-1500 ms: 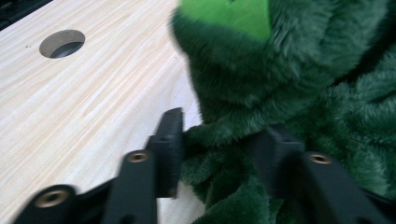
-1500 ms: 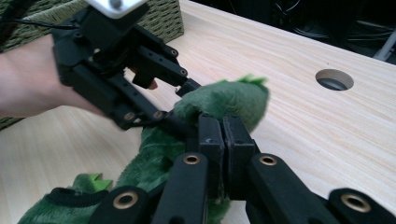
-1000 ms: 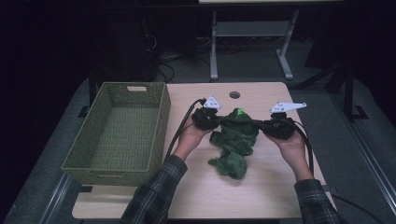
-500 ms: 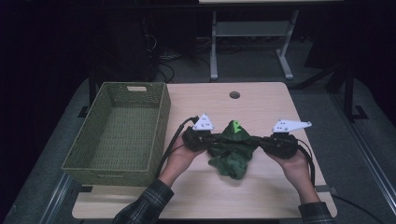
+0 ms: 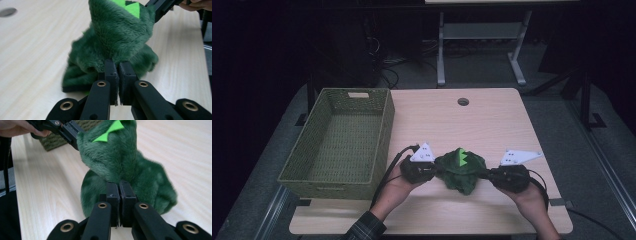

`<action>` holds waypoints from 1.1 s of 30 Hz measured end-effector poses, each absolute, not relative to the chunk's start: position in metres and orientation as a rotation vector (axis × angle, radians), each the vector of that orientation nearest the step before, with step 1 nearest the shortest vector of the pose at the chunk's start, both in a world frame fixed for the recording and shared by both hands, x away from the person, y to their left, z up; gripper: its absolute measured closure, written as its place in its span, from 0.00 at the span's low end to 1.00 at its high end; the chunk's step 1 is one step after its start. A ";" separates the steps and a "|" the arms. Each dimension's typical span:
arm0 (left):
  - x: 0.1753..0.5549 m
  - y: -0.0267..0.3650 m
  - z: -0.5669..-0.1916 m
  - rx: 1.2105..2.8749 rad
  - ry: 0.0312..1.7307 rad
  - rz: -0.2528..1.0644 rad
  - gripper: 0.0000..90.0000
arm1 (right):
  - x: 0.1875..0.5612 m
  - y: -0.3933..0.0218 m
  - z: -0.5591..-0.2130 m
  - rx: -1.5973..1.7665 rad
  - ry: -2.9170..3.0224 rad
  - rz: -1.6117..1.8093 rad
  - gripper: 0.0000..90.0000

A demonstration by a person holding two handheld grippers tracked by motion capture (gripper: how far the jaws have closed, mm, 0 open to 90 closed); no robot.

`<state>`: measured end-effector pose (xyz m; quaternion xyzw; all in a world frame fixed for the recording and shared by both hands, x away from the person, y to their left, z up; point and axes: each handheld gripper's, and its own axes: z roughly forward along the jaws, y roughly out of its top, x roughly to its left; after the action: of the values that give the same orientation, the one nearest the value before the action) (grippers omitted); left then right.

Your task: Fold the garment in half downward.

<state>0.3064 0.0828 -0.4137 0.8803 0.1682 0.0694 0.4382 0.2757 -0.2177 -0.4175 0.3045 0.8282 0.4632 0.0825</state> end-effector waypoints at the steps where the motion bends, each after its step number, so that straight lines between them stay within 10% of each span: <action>1: 0.305 0.083 -0.417 2.191 0.414 0.165 0.96 | 0.274 -0.218 -0.420 0.904 2.477 1.378 0.97; 33: 0.297 0.068 -0.464 2.310 0.392 0.074 0.95 | 0.263 -0.203 -0.468 0.922 2.694 1.199 0.86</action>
<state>0.2973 0.0680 -0.4643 0.9081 0.1543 0.0292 0.3882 0.2634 -0.2034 -0.4681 0.2983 0.8717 0.3878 0.0261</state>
